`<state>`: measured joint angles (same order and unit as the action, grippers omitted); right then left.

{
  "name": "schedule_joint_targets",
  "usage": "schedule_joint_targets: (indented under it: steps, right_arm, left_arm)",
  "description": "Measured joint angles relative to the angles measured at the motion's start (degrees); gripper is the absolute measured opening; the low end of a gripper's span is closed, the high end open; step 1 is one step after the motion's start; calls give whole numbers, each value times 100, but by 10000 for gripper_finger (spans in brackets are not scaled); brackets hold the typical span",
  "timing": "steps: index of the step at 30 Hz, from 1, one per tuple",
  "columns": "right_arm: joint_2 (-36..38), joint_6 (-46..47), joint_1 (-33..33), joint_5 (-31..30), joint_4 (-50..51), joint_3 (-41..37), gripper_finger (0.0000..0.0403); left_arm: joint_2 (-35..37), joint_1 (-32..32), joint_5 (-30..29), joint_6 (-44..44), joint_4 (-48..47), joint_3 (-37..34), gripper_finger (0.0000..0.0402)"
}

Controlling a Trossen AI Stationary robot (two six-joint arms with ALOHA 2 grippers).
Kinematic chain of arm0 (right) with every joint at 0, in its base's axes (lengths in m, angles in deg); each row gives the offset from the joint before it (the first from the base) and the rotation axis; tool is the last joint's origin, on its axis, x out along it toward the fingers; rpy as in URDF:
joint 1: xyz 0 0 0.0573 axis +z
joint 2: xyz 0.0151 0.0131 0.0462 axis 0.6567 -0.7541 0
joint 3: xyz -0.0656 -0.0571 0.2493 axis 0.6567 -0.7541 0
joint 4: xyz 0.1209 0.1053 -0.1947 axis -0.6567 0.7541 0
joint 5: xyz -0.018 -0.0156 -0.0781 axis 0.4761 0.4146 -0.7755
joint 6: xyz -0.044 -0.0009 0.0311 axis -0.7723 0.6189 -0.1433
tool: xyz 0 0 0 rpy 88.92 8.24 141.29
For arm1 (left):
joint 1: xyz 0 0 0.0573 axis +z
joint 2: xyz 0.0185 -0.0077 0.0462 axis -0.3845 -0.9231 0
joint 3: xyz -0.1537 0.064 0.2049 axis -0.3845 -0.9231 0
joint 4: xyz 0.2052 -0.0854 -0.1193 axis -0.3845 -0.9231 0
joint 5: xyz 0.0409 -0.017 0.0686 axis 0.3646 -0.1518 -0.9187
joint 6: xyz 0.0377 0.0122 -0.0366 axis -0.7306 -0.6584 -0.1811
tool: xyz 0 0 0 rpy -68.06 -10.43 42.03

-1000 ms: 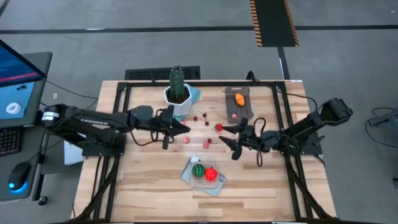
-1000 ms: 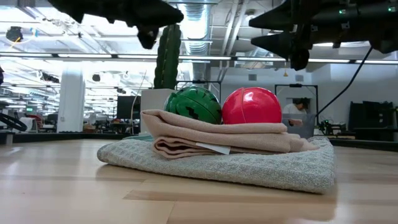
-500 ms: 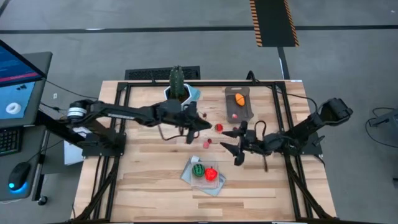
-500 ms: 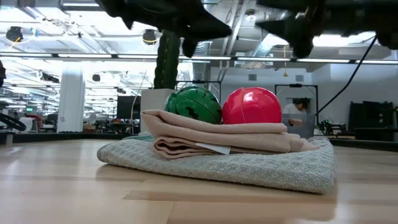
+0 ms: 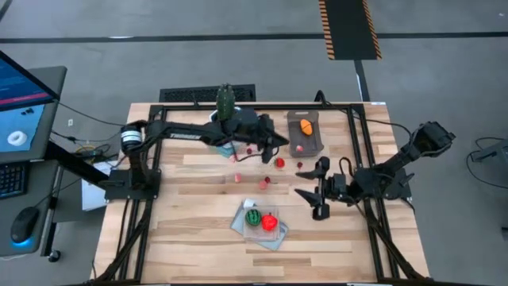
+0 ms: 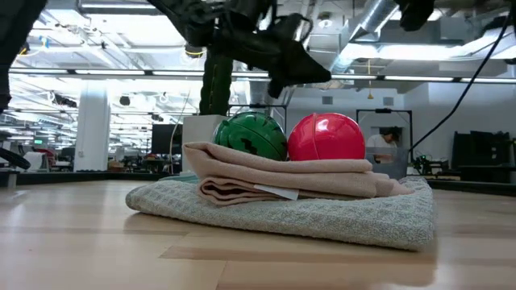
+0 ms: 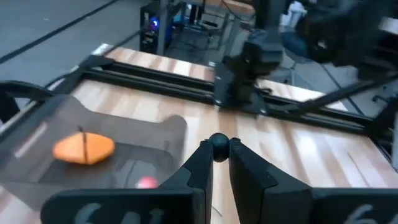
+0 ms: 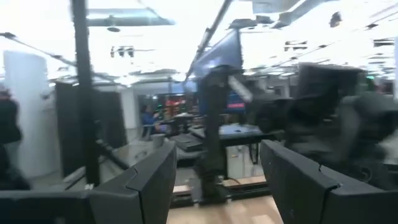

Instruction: Pick and placing Produce into tupperware

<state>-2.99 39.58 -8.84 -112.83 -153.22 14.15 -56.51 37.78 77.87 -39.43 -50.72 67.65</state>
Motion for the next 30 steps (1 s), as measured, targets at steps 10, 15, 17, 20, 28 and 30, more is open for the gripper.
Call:
schedule_joint_targets:
  steps: [10,15,17,20,28,30]
  right_arm:
    - [-4,-417,427,-18,-78,-2,255]
    - [-2,-1198,733,-73,-708,-2,255]
    - [-4,-1432,870,-303,-884,-2,255]
    - [-4,-1707,1039,-752,-975,-2,255]
    - [-4,-1755,1115,-931,-969,-2,255]
    - [-4,-1753,1112,-929,-963,-2,255]
  left_arm:
    - [-1240,470,215,249,-1473,2223,27]
    - [-1793,632,93,299,-1749,2963,27]
    - [-1944,702,173,296,-1910,3143,27]
    - [-2104,781,225,389,-1884,3285,27]
    - [-2125,941,498,476,-2153,3276,67]
    - [-2125,954,612,476,-2169,3274,87]
